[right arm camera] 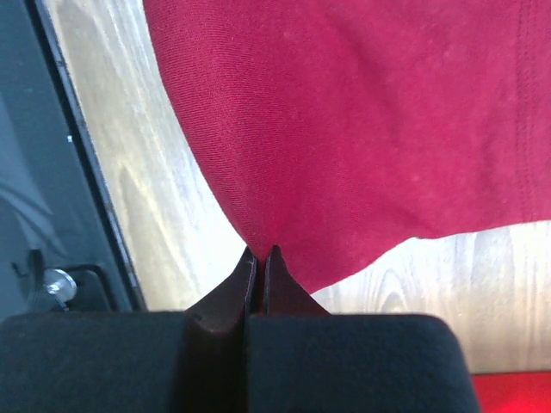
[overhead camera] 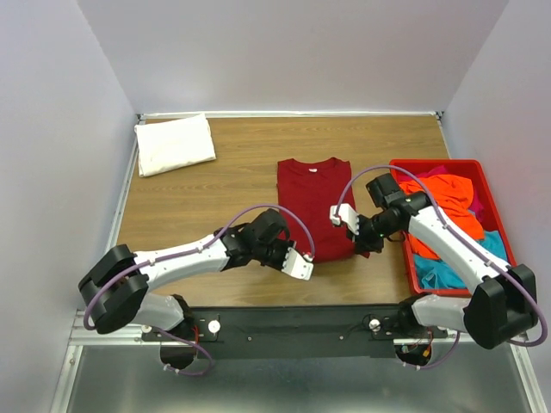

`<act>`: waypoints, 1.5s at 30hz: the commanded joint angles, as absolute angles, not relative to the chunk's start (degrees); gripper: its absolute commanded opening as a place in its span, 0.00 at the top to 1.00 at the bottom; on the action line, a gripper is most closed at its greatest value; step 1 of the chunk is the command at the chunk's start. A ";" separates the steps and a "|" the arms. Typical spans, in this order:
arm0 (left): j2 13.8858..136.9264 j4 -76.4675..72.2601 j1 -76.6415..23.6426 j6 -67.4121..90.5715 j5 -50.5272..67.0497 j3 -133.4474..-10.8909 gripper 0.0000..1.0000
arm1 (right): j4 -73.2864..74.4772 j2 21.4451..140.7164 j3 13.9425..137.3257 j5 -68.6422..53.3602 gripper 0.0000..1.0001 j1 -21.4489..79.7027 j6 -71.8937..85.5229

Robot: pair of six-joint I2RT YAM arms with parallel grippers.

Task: Fold and stack the t-shirts
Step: Fold the tshirt

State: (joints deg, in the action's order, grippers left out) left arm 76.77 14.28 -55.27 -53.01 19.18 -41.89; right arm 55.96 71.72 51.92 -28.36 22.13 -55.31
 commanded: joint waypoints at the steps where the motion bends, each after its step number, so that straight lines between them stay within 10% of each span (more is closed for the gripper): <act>1: 75.41 16.87 -55.20 -52.38 19.26 -46.13 1.00 | 58.80 69.87 54.31 -25.85 1.00 22.32 -50.99; 45: 117.07 5.80 -28.83 -47.20 10.72 -87.89 1.00 | 34.46 122.69 107.84 -20.74 1.00 10.37 -33.58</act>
State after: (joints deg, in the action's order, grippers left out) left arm 115.39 6.72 -30.04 -50.83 14.15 -86.02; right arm 36.73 120.31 104.97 -19.18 10.87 -36.36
